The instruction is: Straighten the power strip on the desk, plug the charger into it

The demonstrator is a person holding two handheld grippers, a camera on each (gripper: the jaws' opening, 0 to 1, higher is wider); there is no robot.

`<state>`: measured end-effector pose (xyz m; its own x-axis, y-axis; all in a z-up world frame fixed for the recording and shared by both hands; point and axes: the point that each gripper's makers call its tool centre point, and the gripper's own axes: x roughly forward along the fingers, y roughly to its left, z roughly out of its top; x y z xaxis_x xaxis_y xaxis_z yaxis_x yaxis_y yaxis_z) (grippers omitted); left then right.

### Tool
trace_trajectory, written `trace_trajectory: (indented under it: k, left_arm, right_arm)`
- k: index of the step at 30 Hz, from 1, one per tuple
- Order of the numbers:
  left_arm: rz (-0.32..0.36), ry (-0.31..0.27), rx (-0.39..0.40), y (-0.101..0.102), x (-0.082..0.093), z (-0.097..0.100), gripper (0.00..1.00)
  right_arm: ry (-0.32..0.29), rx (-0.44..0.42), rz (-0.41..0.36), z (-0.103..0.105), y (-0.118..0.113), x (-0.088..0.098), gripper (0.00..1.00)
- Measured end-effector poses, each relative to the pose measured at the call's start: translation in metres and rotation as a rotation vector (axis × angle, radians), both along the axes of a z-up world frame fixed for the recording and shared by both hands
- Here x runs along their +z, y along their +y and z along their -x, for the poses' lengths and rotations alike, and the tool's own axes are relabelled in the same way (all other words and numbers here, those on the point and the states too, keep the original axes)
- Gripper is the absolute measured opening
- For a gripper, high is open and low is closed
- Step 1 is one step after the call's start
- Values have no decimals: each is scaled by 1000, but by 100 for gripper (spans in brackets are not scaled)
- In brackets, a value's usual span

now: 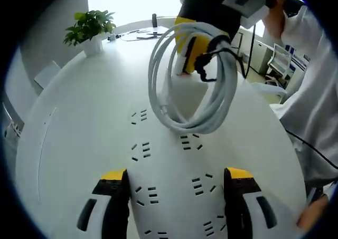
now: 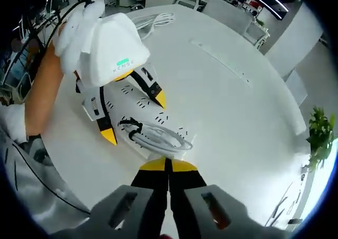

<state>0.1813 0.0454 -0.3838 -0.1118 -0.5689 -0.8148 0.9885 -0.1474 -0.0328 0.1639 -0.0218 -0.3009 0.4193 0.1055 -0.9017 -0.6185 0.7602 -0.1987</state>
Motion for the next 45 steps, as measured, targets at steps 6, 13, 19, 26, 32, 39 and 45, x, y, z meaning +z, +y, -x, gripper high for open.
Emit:
trace_trajectory:
  k: [6,13,19,26,32,39,45]
  left_arm:
    - [-3,-2,2,0,0,0,73]
    - [-6,-4,3,-1,0,0,73]
    - [-3,-3,3,-1,0,1,74]
    - [-7,-6,7,-1,0,1,73]
    - [2,-2,5,-1,0,1,74]
    - [39,18,-4,-2,1,1,74]
    - [47,21,-5,-3,2,1,74]
  right_arm:
    - [35,-7,-6,7,1,-2,0]
    - [6,7,-2,-3,-4,0,0]
    - [15,-1,15,2,-4,-1,0]
    - [47,-13,-21,1,-5,-2,0]
    - [52,12,-27,2,-3,-3,1]
    - [26,100,6,3,1,-2,1]
    - [16,118,-6,2,0,-1,1]
